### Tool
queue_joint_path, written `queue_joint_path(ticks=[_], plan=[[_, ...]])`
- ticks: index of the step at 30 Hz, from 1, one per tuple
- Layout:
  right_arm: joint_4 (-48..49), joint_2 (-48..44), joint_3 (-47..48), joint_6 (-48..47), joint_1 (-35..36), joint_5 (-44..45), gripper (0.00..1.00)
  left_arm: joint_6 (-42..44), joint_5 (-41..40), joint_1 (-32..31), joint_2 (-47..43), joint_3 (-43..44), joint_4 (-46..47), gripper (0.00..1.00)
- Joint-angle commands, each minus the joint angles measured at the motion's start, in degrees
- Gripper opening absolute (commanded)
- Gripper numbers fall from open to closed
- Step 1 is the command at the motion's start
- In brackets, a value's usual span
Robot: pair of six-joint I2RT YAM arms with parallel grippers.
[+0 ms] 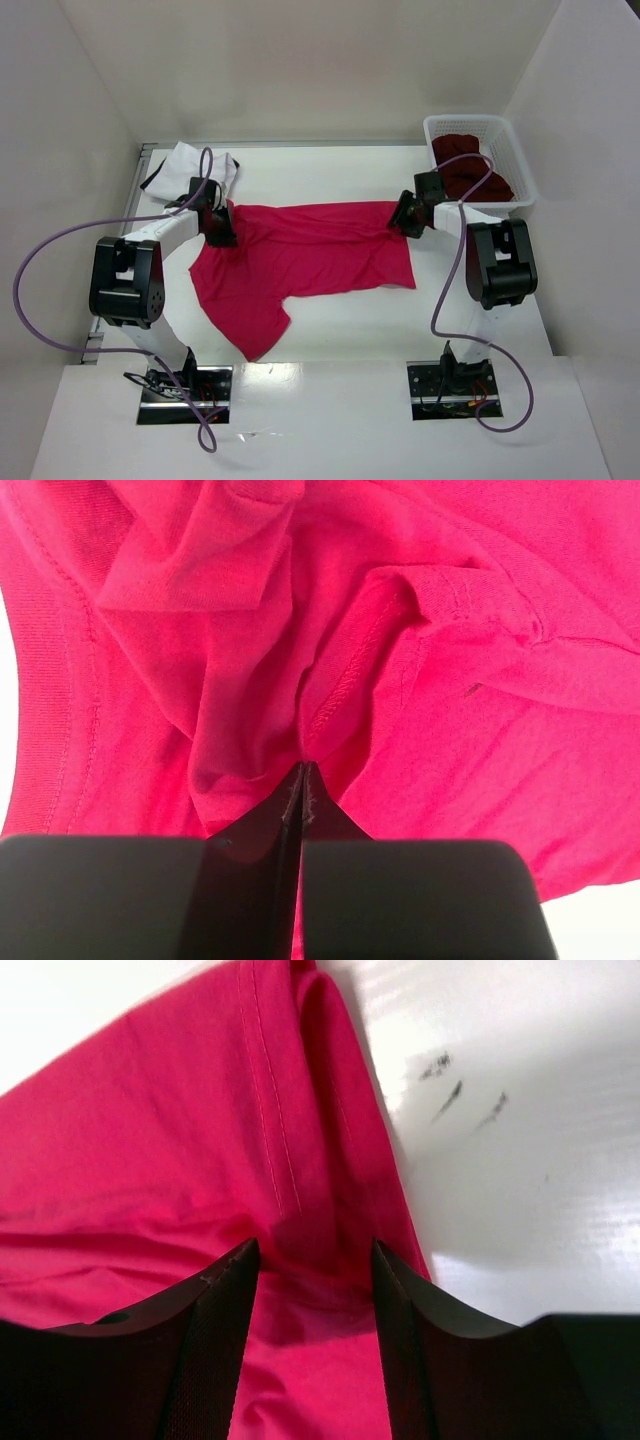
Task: Fold and stack the t-shirts
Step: Fold the flattened tshirt in 1/3 of the way
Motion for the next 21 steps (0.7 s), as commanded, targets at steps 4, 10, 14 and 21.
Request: queue_joint_path(ticks=[4,10,14,21], plan=[[-1.4,-7.12,-2.31,0.59,0.68,-0.26,0.56,0.87,-1.14,-0.07,-1.01,0.45,-0.69,0.0],[-0.78,-9.41,-5.83,1.65,0.68,-0.26,0.56,0.87,-0.53,-0.07,-1.01,0.45,-0.69,0.0],[0.27,-8.79,-6.88,1.65,0.68,-0.26,0.56,0.35,-0.52,-0.07,-1.01,0.45,-0.69,0.0],[2.03,-5.73,-6.88,2.17,1.2,-0.26,0.49,0.35,-0.52,-0.07,-1.54,0.97,-0.69,0.0]])
